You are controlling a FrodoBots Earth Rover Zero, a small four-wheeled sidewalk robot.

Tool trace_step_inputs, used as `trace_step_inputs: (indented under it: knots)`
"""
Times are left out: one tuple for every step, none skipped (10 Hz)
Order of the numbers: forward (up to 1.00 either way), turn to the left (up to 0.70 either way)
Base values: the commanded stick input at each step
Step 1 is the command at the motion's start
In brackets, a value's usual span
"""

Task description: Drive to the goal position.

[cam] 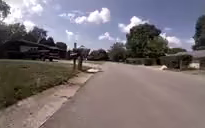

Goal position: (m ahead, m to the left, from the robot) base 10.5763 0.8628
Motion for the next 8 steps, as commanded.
trace_step_inputs:
  knots:
    - [1.00,-0.38]
    - [1.00,-0.38]
    - [1.00,0.00]
    - [1.00,0.00]
    - [1.00,0.00]
    - [1.00,0.00]
    - [1.00,0.00]
    - [1.00,0.00]
